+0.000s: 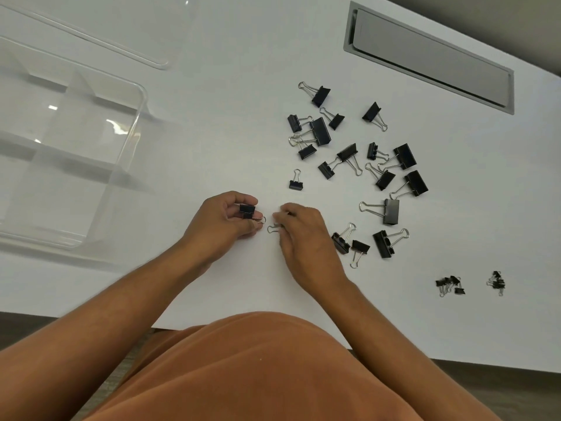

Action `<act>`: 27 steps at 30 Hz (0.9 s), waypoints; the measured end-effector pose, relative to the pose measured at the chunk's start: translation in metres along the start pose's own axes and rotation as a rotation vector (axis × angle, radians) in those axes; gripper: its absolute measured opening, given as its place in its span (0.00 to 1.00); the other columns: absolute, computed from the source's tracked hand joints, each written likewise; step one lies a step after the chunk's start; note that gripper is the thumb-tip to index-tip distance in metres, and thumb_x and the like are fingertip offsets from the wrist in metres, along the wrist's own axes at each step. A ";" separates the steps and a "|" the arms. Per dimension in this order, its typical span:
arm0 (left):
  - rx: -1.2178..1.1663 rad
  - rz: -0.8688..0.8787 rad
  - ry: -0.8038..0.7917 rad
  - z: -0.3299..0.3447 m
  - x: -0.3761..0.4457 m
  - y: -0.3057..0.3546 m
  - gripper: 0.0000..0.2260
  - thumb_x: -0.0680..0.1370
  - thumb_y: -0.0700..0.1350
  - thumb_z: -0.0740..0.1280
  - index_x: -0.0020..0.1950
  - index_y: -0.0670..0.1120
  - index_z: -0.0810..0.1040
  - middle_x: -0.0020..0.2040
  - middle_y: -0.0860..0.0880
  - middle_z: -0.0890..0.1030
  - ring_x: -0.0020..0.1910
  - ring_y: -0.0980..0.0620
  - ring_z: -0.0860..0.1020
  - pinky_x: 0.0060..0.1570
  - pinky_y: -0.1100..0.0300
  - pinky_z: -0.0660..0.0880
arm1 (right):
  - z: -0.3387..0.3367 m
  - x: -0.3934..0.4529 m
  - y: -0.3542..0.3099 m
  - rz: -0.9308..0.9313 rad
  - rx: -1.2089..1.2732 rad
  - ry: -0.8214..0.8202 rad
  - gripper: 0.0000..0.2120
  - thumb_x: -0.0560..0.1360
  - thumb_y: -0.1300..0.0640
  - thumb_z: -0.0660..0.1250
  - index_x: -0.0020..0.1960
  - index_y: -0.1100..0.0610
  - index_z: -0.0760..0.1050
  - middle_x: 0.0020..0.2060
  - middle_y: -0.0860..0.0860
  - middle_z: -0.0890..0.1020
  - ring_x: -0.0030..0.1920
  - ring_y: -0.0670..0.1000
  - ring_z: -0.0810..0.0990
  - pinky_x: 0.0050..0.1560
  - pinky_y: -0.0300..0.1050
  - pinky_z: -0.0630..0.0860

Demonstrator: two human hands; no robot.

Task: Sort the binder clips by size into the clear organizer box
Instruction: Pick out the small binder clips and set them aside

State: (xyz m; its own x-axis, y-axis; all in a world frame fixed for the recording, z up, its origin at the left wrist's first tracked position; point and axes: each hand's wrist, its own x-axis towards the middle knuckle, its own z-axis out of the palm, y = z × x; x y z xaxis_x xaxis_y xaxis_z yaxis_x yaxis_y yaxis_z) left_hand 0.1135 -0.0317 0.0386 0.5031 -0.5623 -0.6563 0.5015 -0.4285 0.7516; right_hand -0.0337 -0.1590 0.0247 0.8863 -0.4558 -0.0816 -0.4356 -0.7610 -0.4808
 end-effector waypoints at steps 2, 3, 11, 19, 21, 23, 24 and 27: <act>-0.002 -0.008 -0.008 -0.001 -0.001 0.001 0.16 0.76 0.32 0.75 0.62 0.44 0.81 0.53 0.45 0.88 0.53 0.48 0.87 0.57 0.57 0.84 | 0.004 -0.006 0.000 -0.009 -0.026 -0.024 0.14 0.80 0.63 0.70 0.65 0.59 0.81 0.67 0.54 0.79 0.67 0.56 0.74 0.66 0.40 0.68; -0.003 -0.013 -0.010 -0.001 -0.001 0.000 0.16 0.76 0.32 0.75 0.62 0.44 0.81 0.52 0.46 0.88 0.53 0.48 0.88 0.58 0.57 0.83 | 0.005 -0.008 0.000 -0.010 -0.031 -0.021 0.14 0.79 0.63 0.72 0.64 0.58 0.82 0.66 0.54 0.79 0.67 0.56 0.74 0.64 0.41 0.69; -0.067 -0.054 -0.017 0.002 -0.002 -0.001 0.15 0.76 0.32 0.75 0.61 0.42 0.81 0.53 0.43 0.88 0.54 0.44 0.87 0.57 0.55 0.84 | -0.015 0.007 -0.001 0.233 0.202 -0.169 0.06 0.76 0.60 0.75 0.52 0.53 0.84 0.48 0.47 0.80 0.47 0.46 0.80 0.50 0.37 0.75; -0.130 -0.065 -0.005 0.019 -0.004 -0.004 0.09 0.82 0.35 0.69 0.60 0.43 0.81 0.54 0.42 0.88 0.55 0.43 0.87 0.57 0.54 0.84 | -0.024 0.020 -0.007 0.369 0.197 -0.181 0.05 0.74 0.61 0.74 0.45 0.51 0.84 0.44 0.49 0.81 0.44 0.45 0.80 0.40 0.29 0.70; -0.143 -0.065 0.014 0.021 -0.005 -0.004 0.09 0.82 0.34 0.68 0.60 0.43 0.81 0.55 0.41 0.87 0.54 0.43 0.87 0.59 0.52 0.83 | -0.023 0.020 -0.008 0.388 0.237 -0.158 0.06 0.73 0.63 0.74 0.45 0.52 0.84 0.44 0.50 0.82 0.44 0.45 0.80 0.40 0.29 0.72; -0.161 -0.070 0.033 0.022 -0.005 -0.003 0.09 0.82 0.34 0.66 0.60 0.42 0.81 0.55 0.41 0.87 0.51 0.45 0.87 0.60 0.51 0.83 | -0.023 0.019 -0.009 0.416 0.315 -0.099 0.07 0.73 0.63 0.74 0.44 0.51 0.84 0.43 0.49 0.83 0.43 0.45 0.81 0.43 0.33 0.76; -0.181 -0.077 0.035 0.022 -0.005 -0.002 0.09 0.83 0.34 0.65 0.60 0.42 0.81 0.55 0.40 0.86 0.51 0.45 0.87 0.61 0.50 0.83 | -0.024 0.019 -0.010 0.431 0.364 -0.049 0.07 0.73 0.63 0.75 0.44 0.50 0.84 0.43 0.49 0.83 0.43 0.45 0.81 0.43 0.33 0.76; -0.297 -0.123 0.023 0.025 -0.002 0.000 0.10 0.86 0.38 0.62 0.61 0.41 0.81 0.54 0.39 0.87 0.55 0.41 0.87 0.60 0.48 0.83 | -0.026 0.022 -0.015 0.457 0.523 0.101 0.04 0.73 0.57 0.79 0.45 0.52 0.85 0.44 0.45 0.84 0.45 0.41 0.83 0.45 0.30 0.76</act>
State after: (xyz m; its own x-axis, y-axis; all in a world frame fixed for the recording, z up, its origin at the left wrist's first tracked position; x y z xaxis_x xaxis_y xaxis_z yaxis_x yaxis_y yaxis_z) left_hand 0.0953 -0.0483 0.0417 0.4401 -0.5013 -0.7450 0.7416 -0.2648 0.6164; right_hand -0.0120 -0.1698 0.0526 0.6027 -0.7371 -0.3058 -0.6056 -0.1729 -0.7768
